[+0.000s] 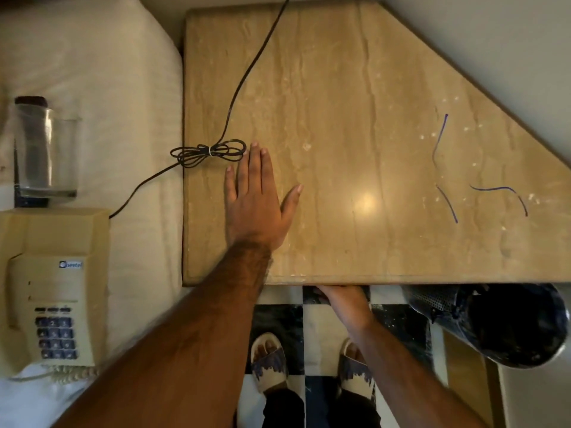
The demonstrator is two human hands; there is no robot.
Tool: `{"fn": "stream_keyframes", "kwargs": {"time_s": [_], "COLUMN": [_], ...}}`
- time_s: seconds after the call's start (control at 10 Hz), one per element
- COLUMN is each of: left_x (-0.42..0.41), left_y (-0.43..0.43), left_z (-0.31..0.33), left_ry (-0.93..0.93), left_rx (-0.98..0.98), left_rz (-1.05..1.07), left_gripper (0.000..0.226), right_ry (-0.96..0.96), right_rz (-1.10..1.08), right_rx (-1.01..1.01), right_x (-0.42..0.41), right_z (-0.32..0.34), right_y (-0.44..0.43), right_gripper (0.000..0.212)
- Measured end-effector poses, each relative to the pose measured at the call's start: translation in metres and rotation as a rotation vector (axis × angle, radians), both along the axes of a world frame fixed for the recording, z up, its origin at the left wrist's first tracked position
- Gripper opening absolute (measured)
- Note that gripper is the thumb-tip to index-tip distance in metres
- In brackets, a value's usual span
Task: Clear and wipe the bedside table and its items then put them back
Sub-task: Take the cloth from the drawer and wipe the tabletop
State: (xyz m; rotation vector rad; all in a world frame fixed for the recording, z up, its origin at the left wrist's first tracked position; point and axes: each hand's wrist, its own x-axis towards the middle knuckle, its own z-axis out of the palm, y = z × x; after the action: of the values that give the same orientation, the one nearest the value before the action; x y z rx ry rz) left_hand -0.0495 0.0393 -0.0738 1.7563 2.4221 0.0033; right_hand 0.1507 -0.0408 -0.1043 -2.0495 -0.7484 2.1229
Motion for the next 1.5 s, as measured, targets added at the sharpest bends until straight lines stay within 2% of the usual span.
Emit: {"fn": "stream_keyframes", "kwargs": {"time_s": [0.2, 0.3, 0.5, 0.6, 0.7, 0.8, 0.9, 1.0, 1.1, 1.2, 1.3, 1.4, 1.5], "left_x": [0.000, 0.000, 0.002, 0.000, 0.000, 0.001, 0.001, 0.001, 0.001, 0.001, 0.001, 0.001, 0.001], "left_y": [-0.001, 0.000, -0.001, 0.000, 0.000, -0.001, -0.001, -0.001, -0.001, -0.002, -0.002, -0.002, -0.003], "left_z": [-0.002, -0.002, -0.004, -0.004, -0.004, -0.003, -0.003, -0.003, -0.003, -0.004, -0.004, -0.004, -0.002], "left_ry": [0.004, 0.004, 0.025, 0.035, 0.035, 0.029, 0.021, 0.024, 0.025, 0.029, 0.028, 0.023, 0.018], "left_rx": [0.011, 0.019, 0.024, 0.030, 0.035, 0.040, 0.045, 0.045, 0.050, 0.049, 0.051, 0.059, 0.062], "left_rz": [0.004, 0.007, 0.002, 0.002, 0.003, 0.004, 0.009, 0.007, 0.006, 0.004, 0.003, 0.005, 0.004], "left_gripper": [0.089, 0.089, 0.087, 0.087, 0.087, 0.086, 0.085, 0.085, 0.086, 0.086, 0.086, 0.086, 0.085], "right_ry": [-0.011, -0.015, -0.074, -0.101, -0.257, -0.337, -0.391, -0.542, -0.601, -0.566, -0.465, -0.285, -0.188], "right_rz": [-0.085, -0.179, -0.191, -0.089, 0.061, 0.180, 0.287, 0.473, 0.536, 0.382, 0.255, 0.501, 0.876], "right_rx": [0.010, -0.028, -0.125, -0.089, 0.107, 0.481, 0.550, 0.380, 0.239, 0.125, 0.129, 0.286, 0.546], "right_x": [-0.024, -0.025, -0.001, 0.016, 0.032, 0.036, 0.023, 0.005, -0.009, -0.007, -0.003, -0.005, -0.001], "right_z": [-0.022, -0.019, -0.014, -0.009, 0.029, 0.063, 0.049, 0.006, -0.024, -0.041, -0.033, 0.005, 0.057], "right_y": [0.000, -0.008, -0.085, -0.128, -0.144, -0.124, -0.076, -0.030, -0.015, -0.012, -0.010, -0.024, -0.036], "right_gripper": [0.029, 0.014, 0.009, 0.006, 0.022, 0.036, 0.033, 0.034, 0.032, 0.018, 0.022, 0.014, 0.032]}}
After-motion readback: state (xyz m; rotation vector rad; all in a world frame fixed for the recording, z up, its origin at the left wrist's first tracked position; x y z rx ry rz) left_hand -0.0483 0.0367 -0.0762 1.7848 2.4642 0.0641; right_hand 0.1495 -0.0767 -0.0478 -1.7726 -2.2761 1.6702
